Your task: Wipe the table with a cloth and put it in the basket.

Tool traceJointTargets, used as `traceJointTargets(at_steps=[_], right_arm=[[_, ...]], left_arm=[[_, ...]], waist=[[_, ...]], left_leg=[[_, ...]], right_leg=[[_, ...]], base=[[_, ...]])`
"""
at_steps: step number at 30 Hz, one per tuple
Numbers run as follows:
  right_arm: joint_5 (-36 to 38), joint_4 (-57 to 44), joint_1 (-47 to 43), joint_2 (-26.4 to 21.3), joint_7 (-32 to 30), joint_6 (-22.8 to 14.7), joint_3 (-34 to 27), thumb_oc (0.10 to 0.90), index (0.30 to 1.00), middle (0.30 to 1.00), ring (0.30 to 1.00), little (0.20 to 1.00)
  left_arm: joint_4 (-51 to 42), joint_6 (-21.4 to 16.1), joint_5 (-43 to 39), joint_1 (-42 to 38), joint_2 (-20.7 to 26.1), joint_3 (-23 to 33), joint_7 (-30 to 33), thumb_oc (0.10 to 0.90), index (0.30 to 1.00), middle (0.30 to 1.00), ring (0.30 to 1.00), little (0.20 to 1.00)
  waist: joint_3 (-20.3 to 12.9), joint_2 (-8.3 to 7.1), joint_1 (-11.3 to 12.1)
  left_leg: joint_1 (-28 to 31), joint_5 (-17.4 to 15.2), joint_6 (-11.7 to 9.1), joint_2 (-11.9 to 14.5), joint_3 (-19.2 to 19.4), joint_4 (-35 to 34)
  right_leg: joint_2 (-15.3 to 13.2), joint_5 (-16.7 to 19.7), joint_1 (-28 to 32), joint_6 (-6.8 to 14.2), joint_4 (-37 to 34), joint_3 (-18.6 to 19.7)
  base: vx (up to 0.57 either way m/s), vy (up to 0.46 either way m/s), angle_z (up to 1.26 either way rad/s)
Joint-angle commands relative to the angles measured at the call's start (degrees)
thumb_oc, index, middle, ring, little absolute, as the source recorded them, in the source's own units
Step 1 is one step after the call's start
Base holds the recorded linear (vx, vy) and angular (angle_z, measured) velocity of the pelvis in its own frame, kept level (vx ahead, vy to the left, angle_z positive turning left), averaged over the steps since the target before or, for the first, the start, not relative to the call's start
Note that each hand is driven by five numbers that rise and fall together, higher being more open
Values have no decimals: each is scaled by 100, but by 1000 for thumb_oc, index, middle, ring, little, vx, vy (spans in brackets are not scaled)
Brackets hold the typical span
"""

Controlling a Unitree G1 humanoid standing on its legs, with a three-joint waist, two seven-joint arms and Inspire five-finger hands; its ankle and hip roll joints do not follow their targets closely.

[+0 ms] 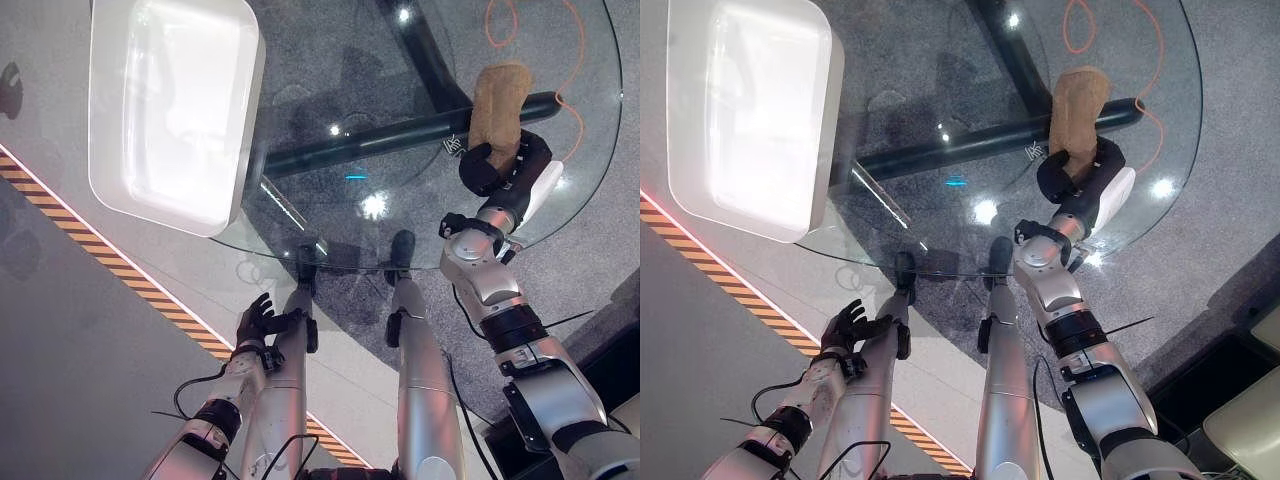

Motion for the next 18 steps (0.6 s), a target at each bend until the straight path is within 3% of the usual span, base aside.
traceJointTargets(at_steps=[1, 8, 12, 15, 18], right_arm=[[-314, -629, 117, -174, 13, -165, 83, 100, 300, 300, 300, 200], [-917, -891, 157, -239, 398, -38, 198, 100, 300, 300, 300, 200], [-1357, -1057, 61, -244, 1144, 282, 517, 100, 300, 300, 300, 200], [-1009, -1131, 38, -211, 1650, 234, 703, 100, 300, 300, 300, 200], [-1121, -1303, 121, -53, 2027, 271, 941, 100, 300, 300, 300, 200]], left_arm=[[127, 49, -172, 594, -475, -265, 155, 800, 900, 900, 900, 900], [90, 25, -129, 622, -500, -266, 200, 800, 900, 900, 900, 900], [35, 41, -75, 627, -509, -264, 235, 800, 900, 900, 900, 900], [2, 97, -16, 636, -510, -229, 224, 800, 900, 900, 900, 900], [10, 30, 0, 671, -487, -233, 192, 800, 900, 900, 900, 900]], waist=[[-54, 175, 16], [-54, 178, 4], [-54, 194, 33], [-54, 200, 53], [-54, 183, 63]], left_leg=[[-339, 5, 263, -429, 56, 216], [-389, 5, 263, -439, 65, 235], [-435, -2, 260, -451, 49, 270], [-452, 0, 264, -444, 54, 288], [-442, -3, 255, -452, 62, 284]], right_leg=[[273, 8, -151, -9, 130, -131], [256, 20, -204, 19, 143, -140], [220, 11, -249, 35, 166, -152], [205, -7, -266, 29, 190, -177], [201, -36, -255, 27, 203, -220]], base=[[0, 0, 0], [0, 0, 0], [0, 0, 0], [0, 0, 0], [-1, -1, 1]])
